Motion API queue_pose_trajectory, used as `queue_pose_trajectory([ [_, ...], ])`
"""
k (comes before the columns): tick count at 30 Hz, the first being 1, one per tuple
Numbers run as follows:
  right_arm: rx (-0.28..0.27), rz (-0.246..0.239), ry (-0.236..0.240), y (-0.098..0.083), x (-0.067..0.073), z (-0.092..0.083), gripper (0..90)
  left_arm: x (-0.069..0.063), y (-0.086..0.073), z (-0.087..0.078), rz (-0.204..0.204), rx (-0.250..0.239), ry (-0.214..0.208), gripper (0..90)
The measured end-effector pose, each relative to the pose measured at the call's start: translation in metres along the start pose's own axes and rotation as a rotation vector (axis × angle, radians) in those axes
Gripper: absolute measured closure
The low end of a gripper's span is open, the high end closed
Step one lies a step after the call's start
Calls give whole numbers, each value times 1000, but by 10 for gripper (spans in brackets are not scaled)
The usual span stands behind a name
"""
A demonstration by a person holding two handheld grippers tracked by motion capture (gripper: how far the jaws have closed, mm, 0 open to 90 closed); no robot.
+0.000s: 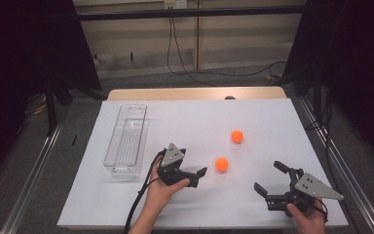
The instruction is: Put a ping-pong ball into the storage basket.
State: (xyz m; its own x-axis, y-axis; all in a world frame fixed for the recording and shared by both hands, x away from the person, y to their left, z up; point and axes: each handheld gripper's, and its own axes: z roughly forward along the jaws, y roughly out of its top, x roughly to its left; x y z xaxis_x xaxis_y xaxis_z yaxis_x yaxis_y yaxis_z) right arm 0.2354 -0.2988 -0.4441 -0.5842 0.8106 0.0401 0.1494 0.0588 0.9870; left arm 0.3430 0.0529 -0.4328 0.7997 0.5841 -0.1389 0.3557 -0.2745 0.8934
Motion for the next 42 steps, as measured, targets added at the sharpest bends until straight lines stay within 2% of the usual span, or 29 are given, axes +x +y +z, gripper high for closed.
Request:
queue_pose_trajectory([
  [2,-1,1,4,0,0,0,8,-1,1,2,-9,0,-1,26],
  [10,-4,0,5,0,0,0,8,-3,1,10,2,26,-12,27],
  [24,-2,-3,5,0,0,0,8,-6,9,12,15,24,-17,29],
  [42,1,-10,3,0,1,0,8,-4,6,20,7,42,-17,32],
])
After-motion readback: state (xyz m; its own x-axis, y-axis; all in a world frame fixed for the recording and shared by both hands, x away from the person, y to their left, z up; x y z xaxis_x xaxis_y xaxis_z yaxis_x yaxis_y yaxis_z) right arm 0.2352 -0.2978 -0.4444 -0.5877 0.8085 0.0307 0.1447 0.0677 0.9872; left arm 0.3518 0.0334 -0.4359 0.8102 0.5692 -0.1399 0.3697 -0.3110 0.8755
